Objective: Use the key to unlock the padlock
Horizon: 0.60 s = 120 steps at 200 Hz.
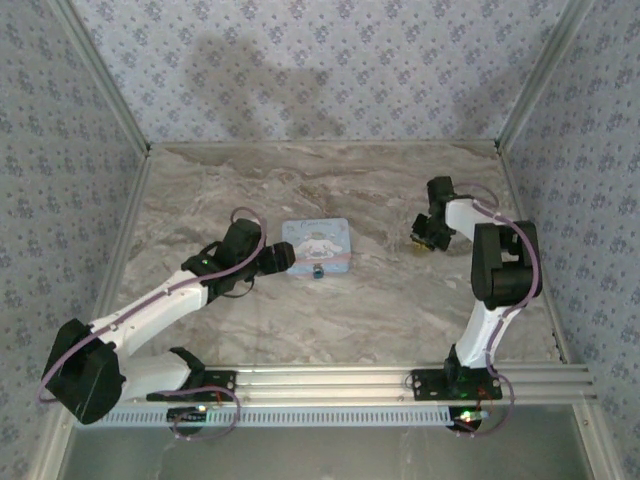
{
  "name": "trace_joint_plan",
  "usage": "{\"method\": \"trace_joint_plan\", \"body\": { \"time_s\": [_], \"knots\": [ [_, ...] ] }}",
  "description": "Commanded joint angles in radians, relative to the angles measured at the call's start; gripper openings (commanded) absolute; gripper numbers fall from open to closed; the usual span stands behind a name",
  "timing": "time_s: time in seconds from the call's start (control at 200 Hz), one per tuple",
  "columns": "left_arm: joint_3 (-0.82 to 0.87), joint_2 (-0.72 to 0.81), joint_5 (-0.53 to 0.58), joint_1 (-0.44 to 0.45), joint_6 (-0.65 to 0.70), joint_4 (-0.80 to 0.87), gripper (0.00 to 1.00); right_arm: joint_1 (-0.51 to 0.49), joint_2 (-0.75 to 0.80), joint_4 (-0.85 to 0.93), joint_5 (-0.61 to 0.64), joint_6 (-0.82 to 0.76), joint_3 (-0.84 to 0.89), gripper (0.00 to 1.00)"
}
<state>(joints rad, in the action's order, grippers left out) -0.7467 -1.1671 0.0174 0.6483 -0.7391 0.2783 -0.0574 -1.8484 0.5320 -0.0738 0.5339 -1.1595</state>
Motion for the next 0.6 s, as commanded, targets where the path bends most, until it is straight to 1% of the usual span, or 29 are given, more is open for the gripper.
{"method": "trace_joint_plan", "body": {
  "time_s": [0.0,0.05,0.16,0.31,0.595],
  "knots": [
    [0.007,-0.003,0.023,0.005,-0.010,0.019,0.78,0.007,-0.018,-0.015,-0.032,0.009,0.027,0.05],
    [0.008,-0.002,0.024,0.004,-0.012,0.019,0.77,0.008,-0.013,-0.019,-0.035,0.007,0.031,0.00],
    [0.007,-0.001,0.023,0.005,-0.015,0.019,0.78,0.009,0.023,-0.022,-0.039,-0.004,0.039,0.00],
    [-0.018,0.001,0.021,0.005,-0.009,0.030,0.79,0.008,0.163,-0.052,-0.084,-0.006,0.074,0.00],
    [-0.102,-0.008,-0.021,0.005,0.011,0.017,0.80,-0.017,0.471,-0.078,-0.289,-0.036,0.090,0.00]
  ]
}}
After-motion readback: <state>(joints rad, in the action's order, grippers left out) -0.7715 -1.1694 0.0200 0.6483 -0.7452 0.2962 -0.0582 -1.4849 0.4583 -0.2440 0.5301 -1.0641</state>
